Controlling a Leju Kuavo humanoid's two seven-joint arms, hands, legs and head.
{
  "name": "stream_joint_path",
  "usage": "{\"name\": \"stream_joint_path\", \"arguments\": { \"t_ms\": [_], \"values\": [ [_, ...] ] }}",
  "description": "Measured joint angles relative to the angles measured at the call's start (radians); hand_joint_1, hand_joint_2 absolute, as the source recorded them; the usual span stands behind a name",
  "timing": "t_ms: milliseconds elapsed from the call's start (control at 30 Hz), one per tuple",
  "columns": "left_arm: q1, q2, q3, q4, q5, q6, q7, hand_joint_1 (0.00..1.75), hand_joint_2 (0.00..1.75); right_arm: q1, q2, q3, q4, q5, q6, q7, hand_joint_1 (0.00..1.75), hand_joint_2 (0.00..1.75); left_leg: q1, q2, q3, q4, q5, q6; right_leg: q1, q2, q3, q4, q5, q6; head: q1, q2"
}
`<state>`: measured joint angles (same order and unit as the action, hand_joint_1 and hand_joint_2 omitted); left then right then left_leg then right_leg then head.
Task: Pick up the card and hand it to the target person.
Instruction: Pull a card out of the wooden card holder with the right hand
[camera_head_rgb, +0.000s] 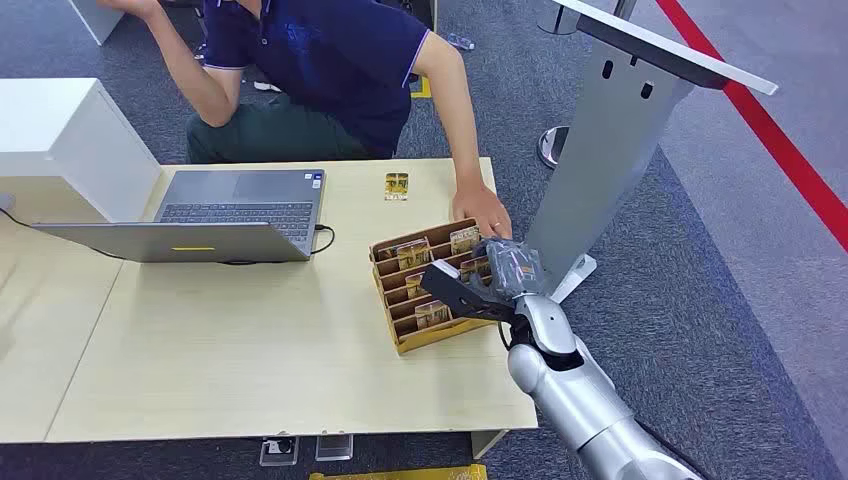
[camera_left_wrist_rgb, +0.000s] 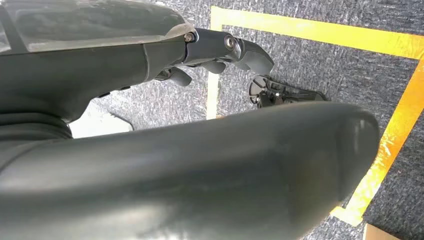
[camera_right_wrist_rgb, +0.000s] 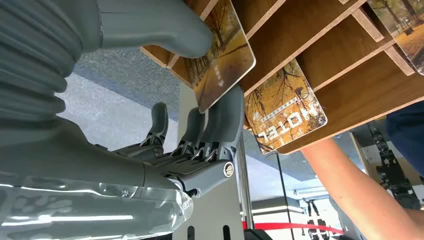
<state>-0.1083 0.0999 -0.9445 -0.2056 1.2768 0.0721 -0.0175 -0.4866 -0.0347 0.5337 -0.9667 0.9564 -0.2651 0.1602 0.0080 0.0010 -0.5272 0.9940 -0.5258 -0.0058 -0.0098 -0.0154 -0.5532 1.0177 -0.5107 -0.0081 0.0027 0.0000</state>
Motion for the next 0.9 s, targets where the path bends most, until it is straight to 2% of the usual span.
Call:
{"name": "stream_joint_path", "arguments": {
  "t_ms": [300, 633, 767, 900],
  "values": [
    [0.0, 0.0, -0.001, 0.0, 0.0, 0.0, 0.0, 0.0, 0.0, 0.001, 0.0, 0.0, 0.0, 0.0, 0.003, 0.002, 1.07, 1.75, 0.0, 0.0, 0.0, 0.0, 0.0, 0.0, 0.0, 0.0, 0.0, 0.0, 0.0, 0.0, 0.0, 0.0],
    [0.0, 0.0, -0.004, 0.0, -0.002, -0.002, -0.001, 0.0, 0.0, 0.003, -0.001, -0.006, -0.001, -0.002, 0.005, 0.004, 1.58, 1.75, 0.0, 0.0, 0.0, 0.0, 0.0, 0.0, 0.0, 0.0, 0.0, 0.0, 0.0, 0.0, 0.0, 0.0],
    [0.0, 0.0, -0.004, 0.001, -0.003, -0.002, -0.001, 0.0, 0.0, 0.003, -0.001, -0.007, -0.002, -0.01, 0.005, 0.002, 1.58, 1.75, 0.0, 0.0, 0.001, 0.0, 0.0, 0.0, 0.0, 0.0, 0.0, 0.0, 0.0, 0.0, 0.0, 0.0],
    [0.0, 0.0, -0.004, 0.001, -0.004, -0.002, -0.001, 0.0, 1.75, 0.003, -0.001, -0.008, -0.002, -0.013, 0.005, 0.0, 1.36, 1.75, 0.0, 0.0, 0.001, 0.0, 0.0, 0.0, 0.0, 0.0, 0.0, 0.0, 0.0, 0.0, 0.0, 0.0]
  ]
}}
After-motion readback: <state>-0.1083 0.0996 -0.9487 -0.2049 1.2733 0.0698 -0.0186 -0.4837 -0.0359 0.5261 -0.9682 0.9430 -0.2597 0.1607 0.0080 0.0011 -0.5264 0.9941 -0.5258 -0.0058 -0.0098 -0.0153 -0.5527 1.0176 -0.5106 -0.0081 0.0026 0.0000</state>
